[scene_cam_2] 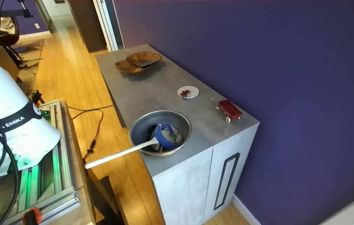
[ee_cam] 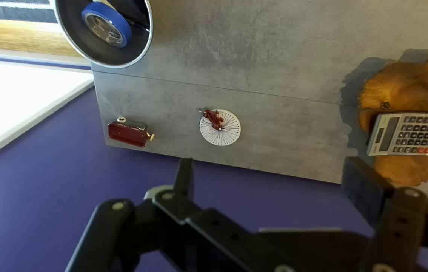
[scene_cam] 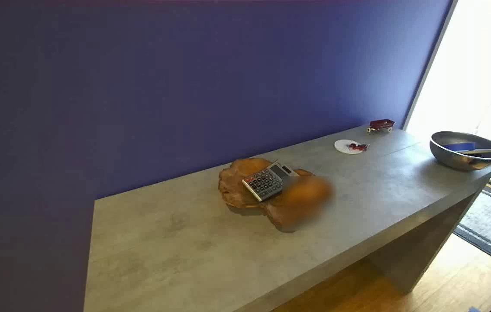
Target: Put the calculator on the table
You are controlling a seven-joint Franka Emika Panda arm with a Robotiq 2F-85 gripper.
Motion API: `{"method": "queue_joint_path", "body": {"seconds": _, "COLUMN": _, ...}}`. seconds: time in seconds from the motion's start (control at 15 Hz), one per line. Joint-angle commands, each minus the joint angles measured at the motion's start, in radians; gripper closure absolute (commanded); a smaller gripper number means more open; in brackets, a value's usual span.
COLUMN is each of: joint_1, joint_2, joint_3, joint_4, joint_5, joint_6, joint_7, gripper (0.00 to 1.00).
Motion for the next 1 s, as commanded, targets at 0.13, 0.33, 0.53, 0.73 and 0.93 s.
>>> {"method": "queue_joint_path", "body": {"seconds": 0.13, "joint_1": 0.019, "joint_2": 0.006, "joint_3": -0.013, "joint_4": 0.004, "joint_5": -0.012, "joint_6": -0.004, "joint_7": 0.011, "gripper": 0.0}}
{"method": "queue_joint_path", "body": {"seconds": 0.33, "joint_1": 0.019, "joint_2": 0.006, "joint_3": -0.013, "joint_4": 0.004, "joint_5": -0.012, "joint_6": -0.004, "joint_7": 0.011, "gripper": 0.0}}
{"method": "queue_joint_path", "body": {"seconds": 0.53, "joint_1": 0.019, "joint_2": 0.006, "joint_3": -0.013, "joint_4": 0.004, "joint_5": -0.012, "joint_6": -0.004, "joint_7": 0.011, "gripper": 0.0}}
{"method": "queue_joint_path", "body": {"seconds": 0.73, "joint_1": 0.031, "joint_2": 0.204, "joint_3": 0.007, "joint_4": 0.055, "joint_5": 0.02, "joint_6": 0.246, "joint_7": -0.007, "gripper": 0.0}}
{"method": "queue_joint_path", "body": {"seconds": 0.93, "joint_1": 0.061, "joint_2": 0.37, "joint_3": 0.023, "joint_4": 0.095, "joint_5": 0.079, "joint_6": 0.46, "joint_7": -0.053, "gripper": 0.0}}
